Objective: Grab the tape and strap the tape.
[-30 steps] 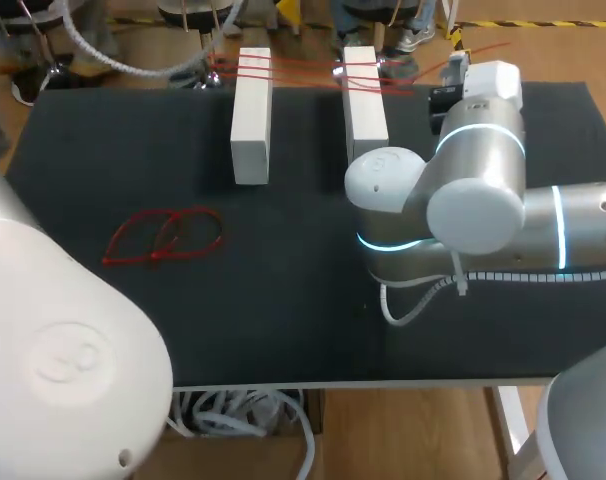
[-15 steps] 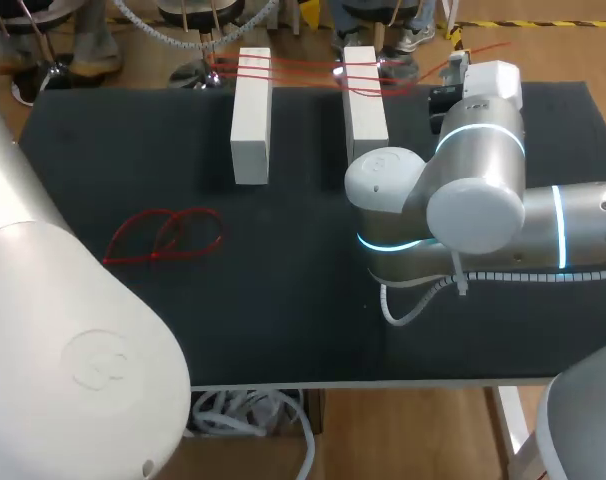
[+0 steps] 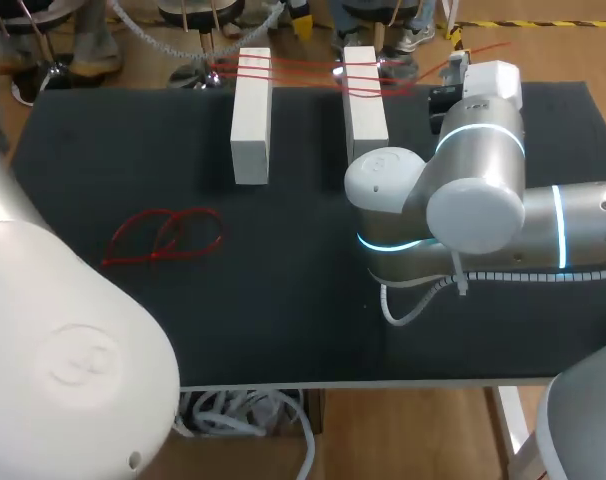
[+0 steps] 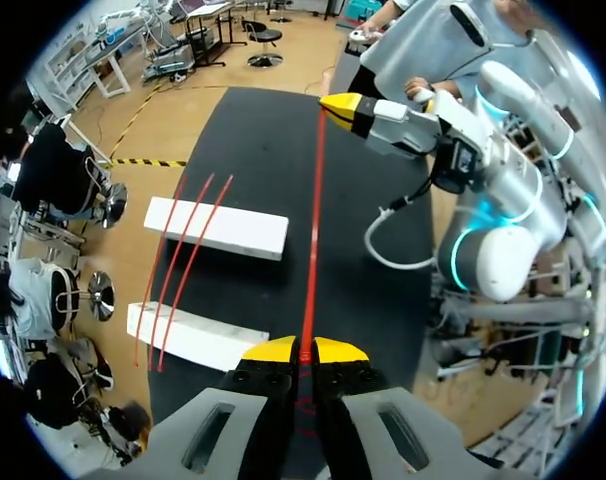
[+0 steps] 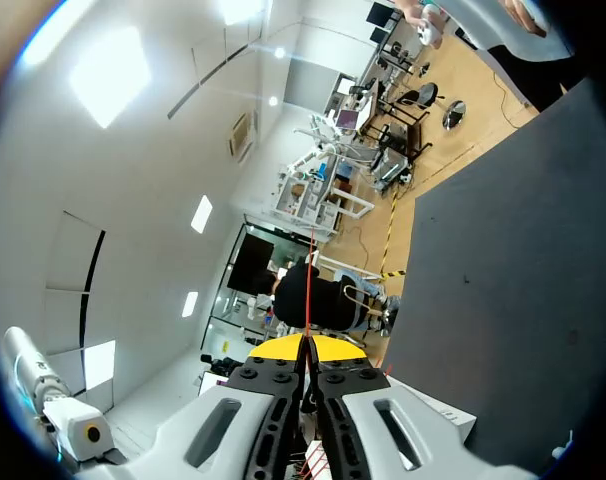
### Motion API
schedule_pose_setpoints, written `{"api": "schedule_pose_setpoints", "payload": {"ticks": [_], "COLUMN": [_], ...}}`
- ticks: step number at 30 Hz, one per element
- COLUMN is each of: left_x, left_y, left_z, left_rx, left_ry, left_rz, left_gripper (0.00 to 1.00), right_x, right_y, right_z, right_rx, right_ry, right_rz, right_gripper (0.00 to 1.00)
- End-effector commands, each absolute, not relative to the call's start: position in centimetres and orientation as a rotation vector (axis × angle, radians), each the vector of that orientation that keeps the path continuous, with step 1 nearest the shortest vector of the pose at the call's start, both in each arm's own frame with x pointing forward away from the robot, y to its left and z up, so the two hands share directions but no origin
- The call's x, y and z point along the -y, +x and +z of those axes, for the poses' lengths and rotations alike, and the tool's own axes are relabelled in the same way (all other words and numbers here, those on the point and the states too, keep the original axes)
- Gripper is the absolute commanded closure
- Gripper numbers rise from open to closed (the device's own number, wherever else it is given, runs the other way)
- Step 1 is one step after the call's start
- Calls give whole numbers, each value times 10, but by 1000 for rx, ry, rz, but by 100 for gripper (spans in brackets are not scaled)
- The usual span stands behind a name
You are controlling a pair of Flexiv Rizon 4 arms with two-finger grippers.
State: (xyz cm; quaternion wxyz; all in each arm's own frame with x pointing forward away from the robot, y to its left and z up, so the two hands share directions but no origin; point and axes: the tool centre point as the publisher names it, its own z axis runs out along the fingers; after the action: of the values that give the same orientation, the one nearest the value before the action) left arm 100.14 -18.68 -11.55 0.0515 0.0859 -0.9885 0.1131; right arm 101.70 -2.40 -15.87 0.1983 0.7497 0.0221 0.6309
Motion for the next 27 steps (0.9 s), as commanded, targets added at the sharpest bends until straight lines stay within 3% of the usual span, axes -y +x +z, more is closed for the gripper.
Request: {"api": "schedule_pose_setpoints", "payload": {"ticks": [1, 27], "left_x": [182, 185], "left_y": [990, 986], "left_z": [-114, -108], "left_rx": [3042, 3002], "left_ry": [239, 179], "left_rz": [436, 427], "left_gripper": [100, 100], "right_x": [24, 24], "right_y": [1017, 1017], "right_z": [-156, -156], "right_rx": [-63, -63], "right_ry": [2104, 2104], "right_rz": [1760, 1760], "right_gripper": [100, 100]}}
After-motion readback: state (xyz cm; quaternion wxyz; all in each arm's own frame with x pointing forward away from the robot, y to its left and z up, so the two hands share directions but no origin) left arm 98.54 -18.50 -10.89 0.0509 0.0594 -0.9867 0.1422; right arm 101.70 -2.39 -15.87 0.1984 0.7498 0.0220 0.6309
